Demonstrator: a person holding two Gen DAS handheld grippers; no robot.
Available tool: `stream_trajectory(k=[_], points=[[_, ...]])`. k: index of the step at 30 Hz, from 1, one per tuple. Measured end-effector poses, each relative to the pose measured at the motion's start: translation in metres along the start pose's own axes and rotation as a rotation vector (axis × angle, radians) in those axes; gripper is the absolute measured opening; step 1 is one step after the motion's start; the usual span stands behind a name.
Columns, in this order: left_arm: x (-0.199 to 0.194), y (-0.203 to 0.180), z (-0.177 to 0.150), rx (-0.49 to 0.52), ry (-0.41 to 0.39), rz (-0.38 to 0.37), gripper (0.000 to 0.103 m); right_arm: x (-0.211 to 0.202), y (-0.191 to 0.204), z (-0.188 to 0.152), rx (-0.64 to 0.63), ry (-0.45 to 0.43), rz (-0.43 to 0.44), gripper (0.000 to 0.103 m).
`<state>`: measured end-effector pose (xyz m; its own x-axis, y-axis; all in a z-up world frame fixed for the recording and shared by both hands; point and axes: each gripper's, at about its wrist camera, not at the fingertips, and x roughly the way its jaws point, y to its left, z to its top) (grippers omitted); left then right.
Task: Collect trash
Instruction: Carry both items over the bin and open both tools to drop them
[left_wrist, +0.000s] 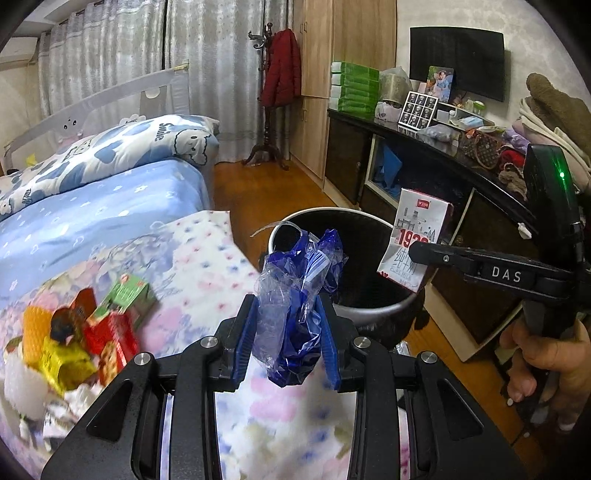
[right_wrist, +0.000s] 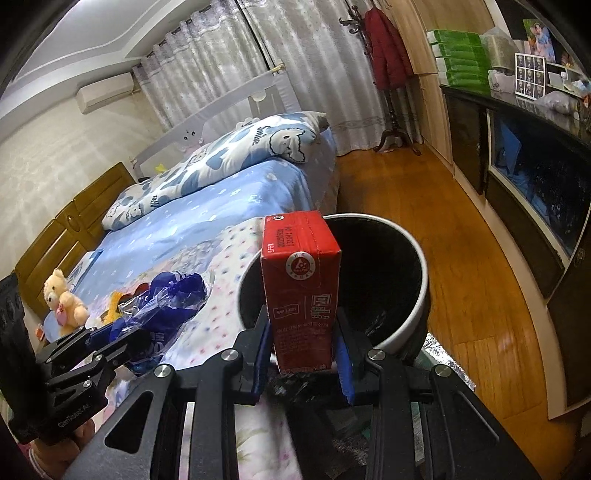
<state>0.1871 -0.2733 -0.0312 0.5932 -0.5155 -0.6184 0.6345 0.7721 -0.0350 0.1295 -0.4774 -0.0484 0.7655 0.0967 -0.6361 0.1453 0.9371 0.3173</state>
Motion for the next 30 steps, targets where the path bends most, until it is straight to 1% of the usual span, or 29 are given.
stream_trajectory(k=[14, 23, 28, 29, 30], points=[[0.051, -0.018, 0.03, 0.032, 0.041, -0.014, 0.031, 0.024, -0.023, 0.017, 0.02, 0.05, -0.015, 0.031], [0.072, -0.023, 0.036, 0.041, 0.072, -0.017, 0.031, 0.034, -0.032, 0.024, 0.039, 0.078, -0.01, 0.031], [0.079, -0.028, 0.036, 0.064, 0.088, -0.013, 0.032, 0.037, -0.035, 0.027, 0.041, 0.09, -0.014, 0.031], [0.08, -0.028, 0.037, 0.063, 0.092, -0.014, 0.033, 0.039, -0.036, 0.027, 0.043, 0.093, -0.017, 0.031], [0.081, -0.028, 0.037, 0.063, 0.095, -0.015, 0.037, 0.039, -0.037, 0.028, 0.046, 0.094, -0.017, 0.031]])
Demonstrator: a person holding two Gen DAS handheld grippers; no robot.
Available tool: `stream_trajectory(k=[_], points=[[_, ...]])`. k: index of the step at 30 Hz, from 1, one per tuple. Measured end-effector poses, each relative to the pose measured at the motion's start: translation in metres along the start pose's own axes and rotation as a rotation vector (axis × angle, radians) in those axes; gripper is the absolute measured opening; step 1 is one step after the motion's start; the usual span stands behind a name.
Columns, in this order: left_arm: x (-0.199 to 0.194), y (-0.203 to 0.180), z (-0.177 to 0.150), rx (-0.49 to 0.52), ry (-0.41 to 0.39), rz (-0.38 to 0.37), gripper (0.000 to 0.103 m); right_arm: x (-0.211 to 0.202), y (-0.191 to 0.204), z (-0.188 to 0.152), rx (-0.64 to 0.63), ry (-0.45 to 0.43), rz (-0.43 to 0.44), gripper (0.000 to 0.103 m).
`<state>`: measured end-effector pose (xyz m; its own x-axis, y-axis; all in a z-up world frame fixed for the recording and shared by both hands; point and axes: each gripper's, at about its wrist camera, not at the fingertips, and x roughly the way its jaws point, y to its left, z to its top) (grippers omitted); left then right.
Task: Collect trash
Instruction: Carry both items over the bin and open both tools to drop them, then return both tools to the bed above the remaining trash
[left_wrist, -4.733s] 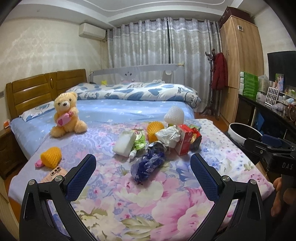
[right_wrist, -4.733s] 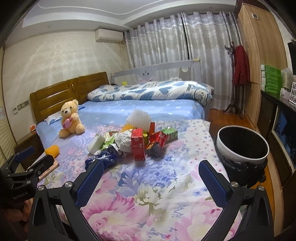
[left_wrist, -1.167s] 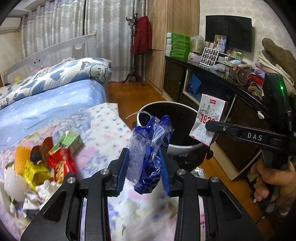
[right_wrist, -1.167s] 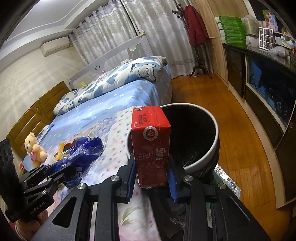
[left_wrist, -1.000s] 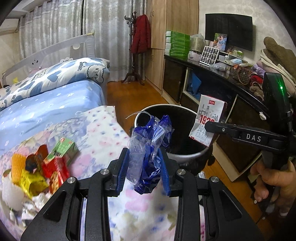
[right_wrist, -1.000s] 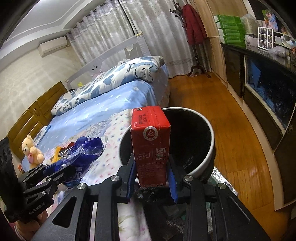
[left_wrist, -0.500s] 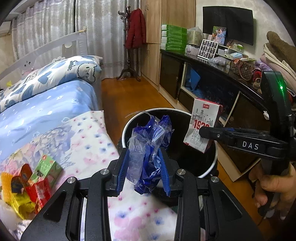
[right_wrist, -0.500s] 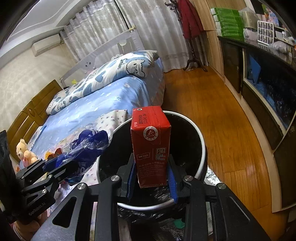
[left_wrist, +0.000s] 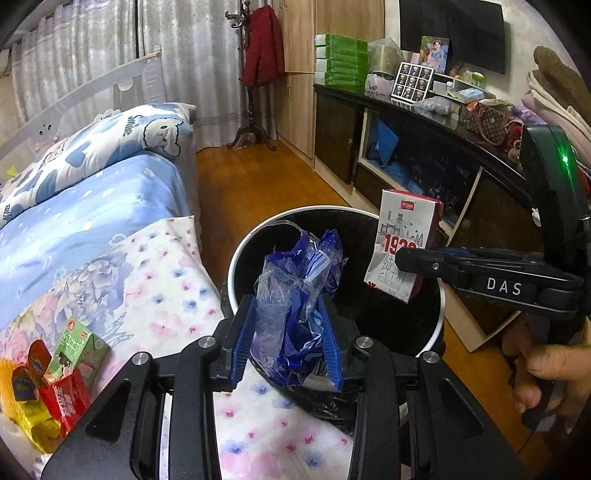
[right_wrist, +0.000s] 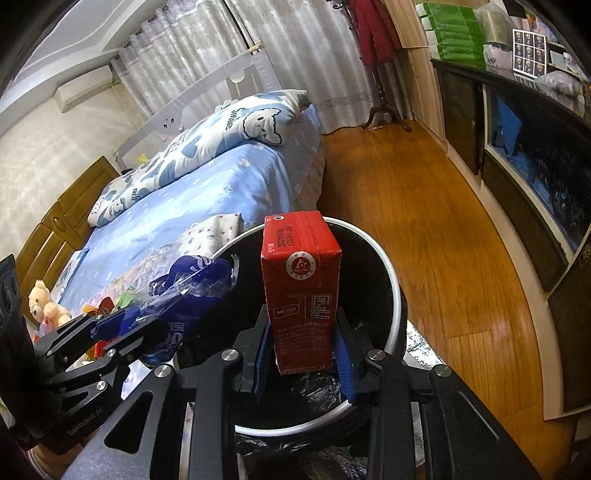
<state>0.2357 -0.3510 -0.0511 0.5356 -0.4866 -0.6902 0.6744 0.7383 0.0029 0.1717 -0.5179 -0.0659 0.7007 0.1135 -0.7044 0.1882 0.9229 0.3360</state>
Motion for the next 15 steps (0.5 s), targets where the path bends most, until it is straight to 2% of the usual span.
stream_trajectory(k=[1, 3, 5, 6, 8, 10, 12, 15], points=[[0.0, 0.0, 0.0, -0.001, 0.001, 0.001, 0.038, 0.001, -0.001, 0.0, 0.002, 0.002, 0.0, 0.031], [-0.001, -0.001, 0.001, -0.003, 0.0, 0.012, 0.051, 0.001, -0.005, 0.002, 0.012, 0.004, -0.003, 0.035], [-0.004, 0.0, -0.001, -0.005, -0.003, 0.014, 0.055, 0.002, -0.007, 0.003, 0.026, 0.006, -0.002, 0.036], [-0.006, 0.0, -0.002, -0.008, -0.001, 0.015, 0.061, 0.001, -0.008, 0.003, 0.036, 0.004, 0.0, 0.039], [-0.012, 0.003, -0.006, -0.016, -0.01, 0.022, 0.067, -0.001, -0.01, 0.004, 0.045, -0.005, 0.0, 0.045], [-0.02, 0.007, -0.014, -0.035, -0.019, 0.029, 0.071, -0.006, -0.01, 0.002, 0.052, -0.021, 0.003, 0.057], [-0.03, 0.012, -0.023, -0.059, -0.028, 0.035, 0.075, -0.012, -0.009, 0.0, 0.061, -0.035, 0.004, 0.062], [-0.045, 0.021, -0.04, -0.096, -0.036, 0.041, 0.076, -0.02, -0.003, -0.006, 0.072, -0.057, 0.02, 0.077]])
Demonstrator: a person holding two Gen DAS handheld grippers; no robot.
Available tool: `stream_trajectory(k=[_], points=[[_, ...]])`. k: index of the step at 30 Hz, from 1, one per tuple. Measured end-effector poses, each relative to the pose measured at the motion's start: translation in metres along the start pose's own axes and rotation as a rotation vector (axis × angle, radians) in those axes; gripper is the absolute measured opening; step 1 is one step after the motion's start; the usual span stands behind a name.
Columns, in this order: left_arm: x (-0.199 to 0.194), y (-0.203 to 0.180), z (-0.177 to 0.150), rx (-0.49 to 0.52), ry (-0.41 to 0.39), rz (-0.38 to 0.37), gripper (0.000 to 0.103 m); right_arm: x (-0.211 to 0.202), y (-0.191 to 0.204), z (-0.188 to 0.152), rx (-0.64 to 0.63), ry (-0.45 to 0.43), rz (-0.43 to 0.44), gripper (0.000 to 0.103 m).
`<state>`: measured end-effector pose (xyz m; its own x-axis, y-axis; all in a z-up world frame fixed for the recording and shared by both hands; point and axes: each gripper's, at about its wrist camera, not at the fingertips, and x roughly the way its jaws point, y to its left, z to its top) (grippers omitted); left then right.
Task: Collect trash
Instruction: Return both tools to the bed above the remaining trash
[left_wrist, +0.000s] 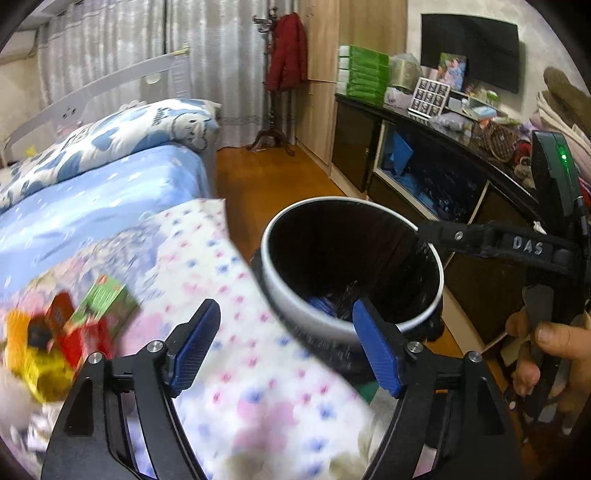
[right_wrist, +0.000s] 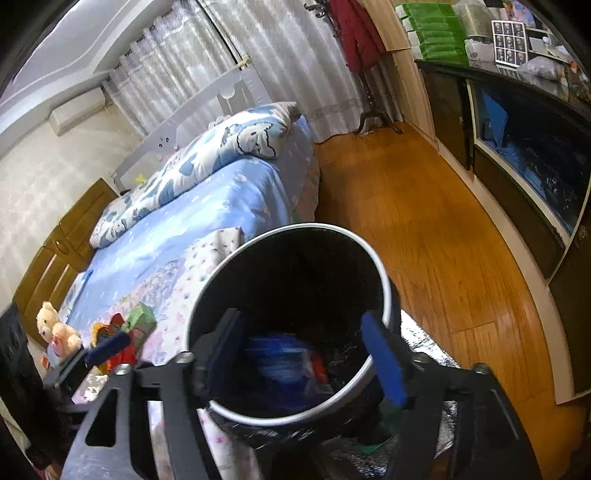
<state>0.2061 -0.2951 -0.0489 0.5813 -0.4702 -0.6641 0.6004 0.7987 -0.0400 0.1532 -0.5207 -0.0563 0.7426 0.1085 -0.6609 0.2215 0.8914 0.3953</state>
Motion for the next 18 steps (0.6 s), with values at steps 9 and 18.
stream_trajectory(k=[9, 18], points=[[-0.053, 0.036, -0.046, -0.078, -0.044, 0.072, 0.083, -0.015, 0.046, -0.027, -0.033, -0.017, 0.071, 0.094], [-0.096, 0.076, -0.085, -0.15, -0.077, 0.148, 0.085, -0.012, 0.091, -0.061, -0.066, 0.014, 0.127, 0.096]])
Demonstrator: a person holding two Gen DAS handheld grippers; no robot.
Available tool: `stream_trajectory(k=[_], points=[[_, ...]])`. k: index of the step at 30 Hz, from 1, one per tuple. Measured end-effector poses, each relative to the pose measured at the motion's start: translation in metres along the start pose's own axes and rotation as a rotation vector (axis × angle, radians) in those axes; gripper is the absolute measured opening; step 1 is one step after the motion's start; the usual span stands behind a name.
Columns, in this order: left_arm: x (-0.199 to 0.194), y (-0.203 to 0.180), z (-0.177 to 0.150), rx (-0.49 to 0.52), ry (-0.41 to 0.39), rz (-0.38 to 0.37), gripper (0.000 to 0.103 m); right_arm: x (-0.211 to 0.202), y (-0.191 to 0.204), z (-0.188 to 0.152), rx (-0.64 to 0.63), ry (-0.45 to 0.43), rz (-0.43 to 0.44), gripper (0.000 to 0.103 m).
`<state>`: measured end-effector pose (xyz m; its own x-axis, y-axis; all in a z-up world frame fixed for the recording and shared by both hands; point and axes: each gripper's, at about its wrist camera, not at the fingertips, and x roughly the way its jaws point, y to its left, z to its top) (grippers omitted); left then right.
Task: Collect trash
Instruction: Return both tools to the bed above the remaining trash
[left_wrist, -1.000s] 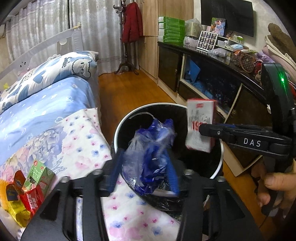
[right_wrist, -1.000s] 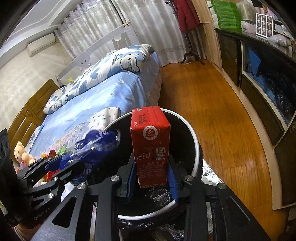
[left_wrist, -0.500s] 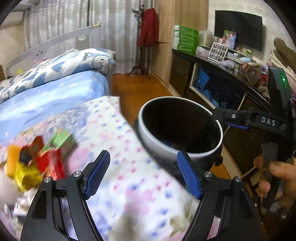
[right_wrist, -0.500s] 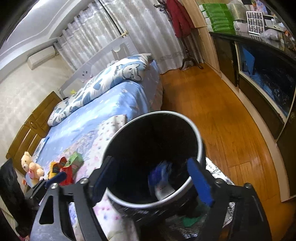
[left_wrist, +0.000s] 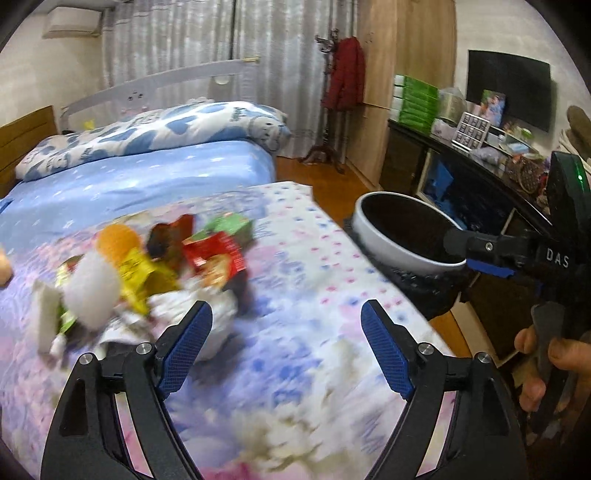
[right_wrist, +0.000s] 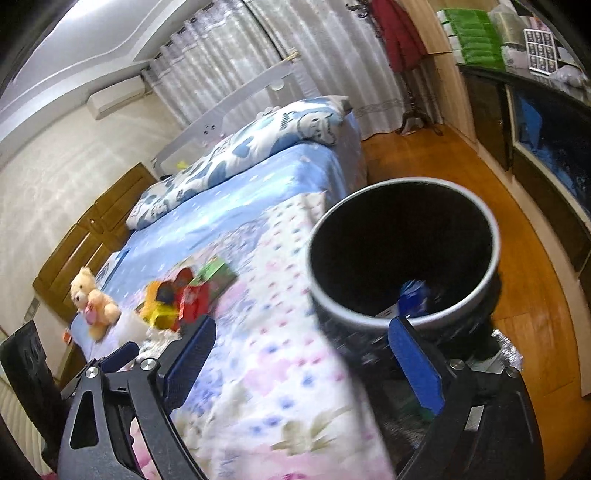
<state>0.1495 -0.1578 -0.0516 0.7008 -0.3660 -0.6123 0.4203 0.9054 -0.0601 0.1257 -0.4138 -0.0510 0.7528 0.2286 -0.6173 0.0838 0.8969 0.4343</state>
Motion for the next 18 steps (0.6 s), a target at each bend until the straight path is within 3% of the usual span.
stream_trajectory(k=[18], points=[[-0.043, 0.101, -0.065, -0.154, 0.033, 0.158, 0.085, 0.034, 0.088, -0.06, -0.097, 0.118, 0.105, 0.096]])
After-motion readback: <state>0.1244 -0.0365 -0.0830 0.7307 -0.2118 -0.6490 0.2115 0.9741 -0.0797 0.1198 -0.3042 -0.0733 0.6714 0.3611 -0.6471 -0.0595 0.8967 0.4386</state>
